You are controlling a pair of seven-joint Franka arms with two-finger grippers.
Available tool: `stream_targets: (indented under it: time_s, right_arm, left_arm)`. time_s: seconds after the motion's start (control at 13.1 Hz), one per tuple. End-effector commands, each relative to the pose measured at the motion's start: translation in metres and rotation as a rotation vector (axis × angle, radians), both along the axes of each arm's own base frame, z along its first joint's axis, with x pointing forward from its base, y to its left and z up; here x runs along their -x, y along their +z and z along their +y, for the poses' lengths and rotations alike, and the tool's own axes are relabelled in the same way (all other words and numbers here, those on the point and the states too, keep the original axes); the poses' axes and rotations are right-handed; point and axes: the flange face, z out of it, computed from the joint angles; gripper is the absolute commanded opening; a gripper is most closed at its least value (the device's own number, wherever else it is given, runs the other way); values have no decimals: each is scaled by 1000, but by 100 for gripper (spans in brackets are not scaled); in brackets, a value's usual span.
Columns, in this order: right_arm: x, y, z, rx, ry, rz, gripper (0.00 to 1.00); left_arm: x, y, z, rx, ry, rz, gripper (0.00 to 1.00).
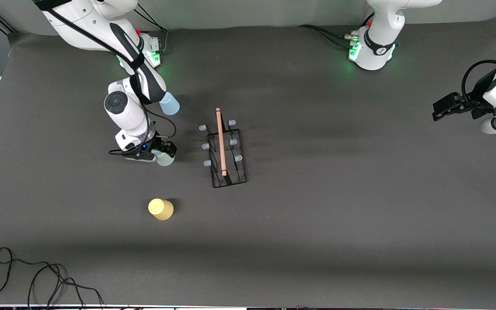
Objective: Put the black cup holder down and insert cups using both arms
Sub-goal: 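Grasp the pale green cup with the right gripper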
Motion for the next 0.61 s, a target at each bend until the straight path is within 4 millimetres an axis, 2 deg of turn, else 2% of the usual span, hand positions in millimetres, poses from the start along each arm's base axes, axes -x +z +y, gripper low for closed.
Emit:
stream_targets:
  time_s: [0.0,0.15,0.3,0.38,0.53]
  right_arm:
    - [-5,26,5,-18,-15,-42,0]
    - [-9,65,7,-9,-20,-8,0]
    - [-10,116,11,-3,-59,31,0]
    - [-8,139,23,-3,-84,52,0]
    - [-1,173,67,-2,-142,83,0]
  left_arm:
    - [-2,2,1,-17,-17,-8,100]
    - [-2,3,2,-50,-22,-10,100]
    - [-3,2,2,-52,-23,-8,100]
    - [-2,1,3,-53,-20,-4,100]
    - [-1,2,5,-45,-15,2,100]
